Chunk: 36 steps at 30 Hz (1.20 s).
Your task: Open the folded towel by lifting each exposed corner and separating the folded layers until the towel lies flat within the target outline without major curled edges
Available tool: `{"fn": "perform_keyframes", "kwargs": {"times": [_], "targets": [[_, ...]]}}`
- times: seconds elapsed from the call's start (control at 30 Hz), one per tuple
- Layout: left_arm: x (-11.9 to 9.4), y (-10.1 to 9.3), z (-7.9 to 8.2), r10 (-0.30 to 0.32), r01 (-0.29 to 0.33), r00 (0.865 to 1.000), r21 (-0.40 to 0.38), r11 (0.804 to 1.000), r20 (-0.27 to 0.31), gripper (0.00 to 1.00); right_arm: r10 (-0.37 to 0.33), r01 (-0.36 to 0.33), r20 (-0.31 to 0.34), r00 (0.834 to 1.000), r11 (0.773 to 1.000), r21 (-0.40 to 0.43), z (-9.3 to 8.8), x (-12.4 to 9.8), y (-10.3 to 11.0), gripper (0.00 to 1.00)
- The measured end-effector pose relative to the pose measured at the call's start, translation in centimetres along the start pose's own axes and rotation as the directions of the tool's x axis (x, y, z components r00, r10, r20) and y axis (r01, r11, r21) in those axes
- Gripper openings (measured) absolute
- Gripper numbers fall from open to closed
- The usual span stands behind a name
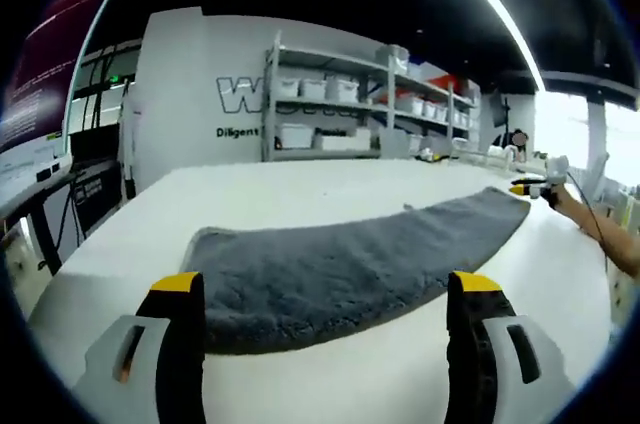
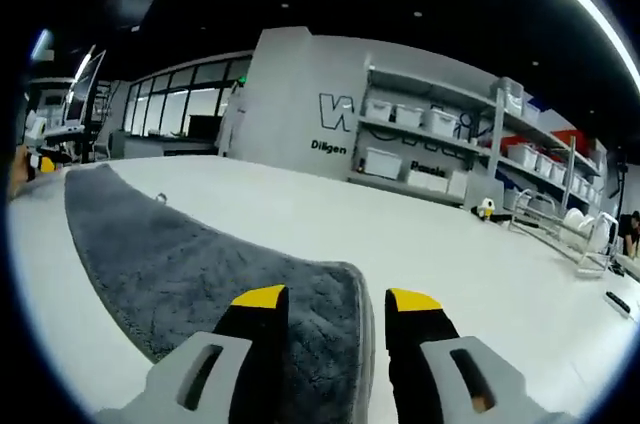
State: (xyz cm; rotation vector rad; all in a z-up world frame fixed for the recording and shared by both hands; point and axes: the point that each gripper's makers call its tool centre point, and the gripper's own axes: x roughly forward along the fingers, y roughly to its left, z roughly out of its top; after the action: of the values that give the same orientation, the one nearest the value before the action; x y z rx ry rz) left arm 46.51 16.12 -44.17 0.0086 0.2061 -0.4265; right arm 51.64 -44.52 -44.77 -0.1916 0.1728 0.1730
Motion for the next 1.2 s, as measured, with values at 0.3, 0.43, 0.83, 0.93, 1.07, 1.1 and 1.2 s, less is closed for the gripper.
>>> {"fn": "perform_keyframes", "kwargs": {"times": [0.3,0.43,0.83,0.93,1.07,1.1,1.2], "targets": [[-0.1,0.1,0.0,0.002,-0.002,1.0,-0.006,1.0,0.002,0.99,-0.026,0.02,-0.058,0.998,0.995,-0.101,-0.6,2.2,-1.6,0.32],[-0.2,0.3,0.0,0.013,-0.013,1.0,0.001,1.0,0.002,0.98,-0.011,0.005,-0.07,0.997,0.996,-0.092,-0.9,3.4,-1.8,0.3],[-0.3,-0.5,0.1,-0.021,0.021,1.0,-0.039,0.999,0.018,0.99,0.005,-0.011,-0.093,0.996,0.998,-0.067,-1.4,4.9,-2.8,0.21],[-0.4,-0.8,0.1,-0.022,0.023,1.0,-0.038,0.999,0.02,0.99,0.027,-0.03,-0.088,0.996,0.999,-0.03,-1.2,5.0,-2.5,0.21],[-0.3,-1.1,-0.4,-0.027,0.028,1.0,-0.043,0.999,0.004,0.99,0.052,-0.055,-0.113,0.992,0.998,-0.027,-1.9,5.5,-2.0,0.18],[-0.3,-1.0,-0.4,-0.028,0.028,1.0,-0.043,0.999,0.004,0.99,0.052,-0.056,-0.117,0.992,0.998,-0.03,-2.1,5.4,-2.0,0.15],[-0.6,-1.0,-0.4,-0.009,0.01,1.0,-0.043,0.999,0.008,0.97,0.065,-0.064,-0.077,0.995,0.998,0.02,-1.7,5.2,-1.8,0.01]]}}
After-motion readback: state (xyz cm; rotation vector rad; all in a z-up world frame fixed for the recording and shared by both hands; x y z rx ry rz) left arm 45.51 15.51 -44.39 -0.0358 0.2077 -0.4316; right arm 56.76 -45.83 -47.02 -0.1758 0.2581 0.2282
